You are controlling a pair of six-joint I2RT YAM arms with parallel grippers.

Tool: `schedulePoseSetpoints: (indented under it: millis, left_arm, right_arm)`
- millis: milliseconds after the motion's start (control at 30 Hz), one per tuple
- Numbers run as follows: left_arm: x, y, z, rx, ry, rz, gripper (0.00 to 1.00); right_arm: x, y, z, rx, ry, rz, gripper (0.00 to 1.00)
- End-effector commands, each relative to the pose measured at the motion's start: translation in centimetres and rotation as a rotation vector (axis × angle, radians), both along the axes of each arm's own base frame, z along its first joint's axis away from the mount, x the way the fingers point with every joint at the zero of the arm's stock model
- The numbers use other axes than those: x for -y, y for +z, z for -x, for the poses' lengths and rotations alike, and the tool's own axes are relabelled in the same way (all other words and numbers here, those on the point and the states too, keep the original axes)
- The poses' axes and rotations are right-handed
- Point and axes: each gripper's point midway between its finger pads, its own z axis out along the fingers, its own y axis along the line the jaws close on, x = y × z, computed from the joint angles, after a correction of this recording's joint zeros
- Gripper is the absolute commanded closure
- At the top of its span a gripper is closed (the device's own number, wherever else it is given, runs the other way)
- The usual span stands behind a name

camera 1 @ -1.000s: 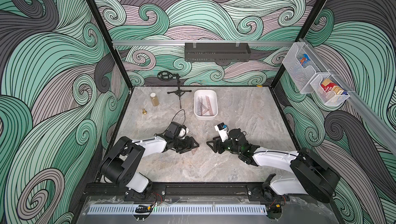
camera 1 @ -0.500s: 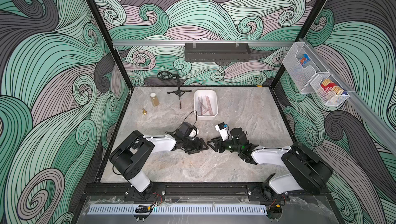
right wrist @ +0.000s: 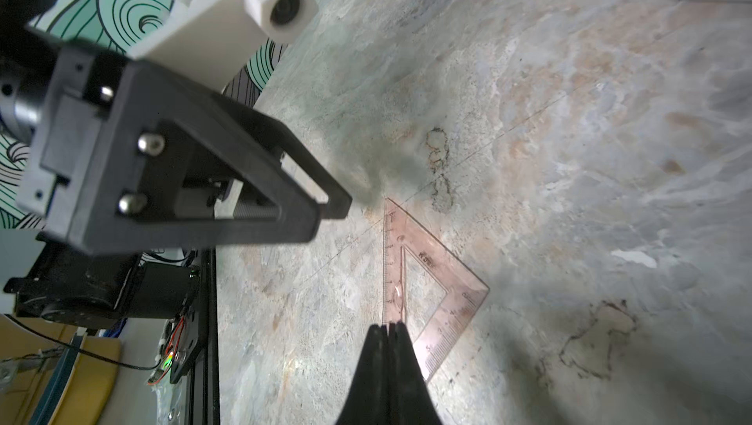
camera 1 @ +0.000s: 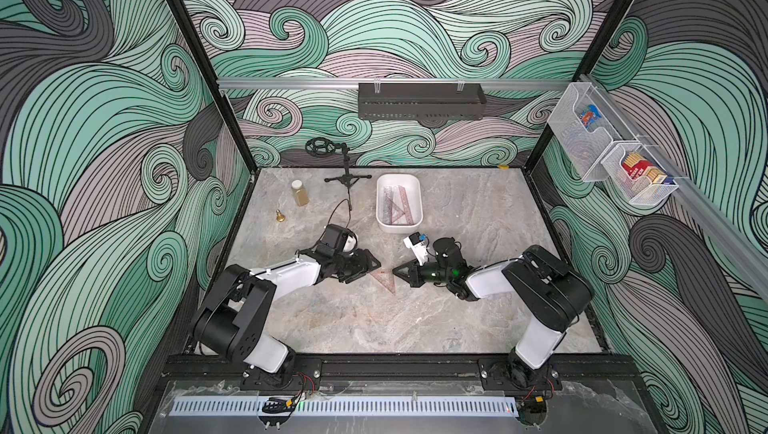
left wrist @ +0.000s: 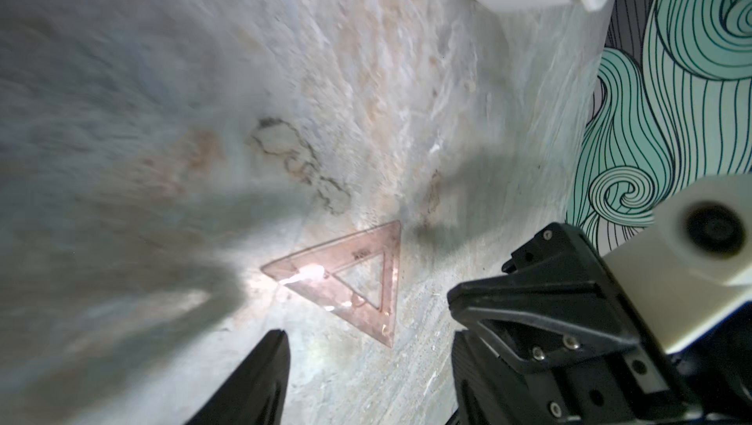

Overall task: Put the scattered rulers into the storage box
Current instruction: Pick up the ruler from the center of the board.

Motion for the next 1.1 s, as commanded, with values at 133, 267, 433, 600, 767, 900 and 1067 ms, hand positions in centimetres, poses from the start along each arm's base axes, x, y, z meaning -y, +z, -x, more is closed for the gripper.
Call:
schedulePoseSetpoints:
  millis: [133, 267, 433, 600, 767, 900, 1067]
  left_arm:
    - [0.3, -1.1, -0.5, -0.023, -0.041, -0.009, 0.34]
    - [-0.3, -1.6, -0.8, -0.026, -0.024, -0.031, 0.33]
    - [-0.9, -1.8, -1.1, -0.026, -0.008, -0.052, 0.32]
    - [-1.3, -2.6, -1.1, -0.042, 0.000, -0.070, 0.30]
    - [-1.3, -3.0, -1.2, -0.051, 0.002, -0.072, 0.30]
    - [-1.4, -3.2, -1.1, -0.056, 0.003, -0.075, 0.29]
    - [-1.7, -3.7, -1.0, -0.066, 0.007, -0.087, 0.27]
  right_arm:
    - [-0.3, -0.5, 0.3, -0.023, 0.026, -0.018, 0.99]
    - [-0.5, -1.0, 0.3, -0.030, 0.032, -0.013, 0.99]
    - [-0.5, -1.7, 0.5, -0.045, 0.036, -0.004, 1.00]
    - [-0.7, -1.2, 0.4, -0.039, 0.042, -0.014, 1.00]
    - [-1.0, -1.2, 0.3, -0.035, 0.045, -0.010, 1.00]
    - [-1.0, -1.8, 0.4, -0.047, 0.051, 0.001, 1.00]
    - [-0.7, -3.2, 0.8, -0.072, 0.050, 0.026, 1.00]
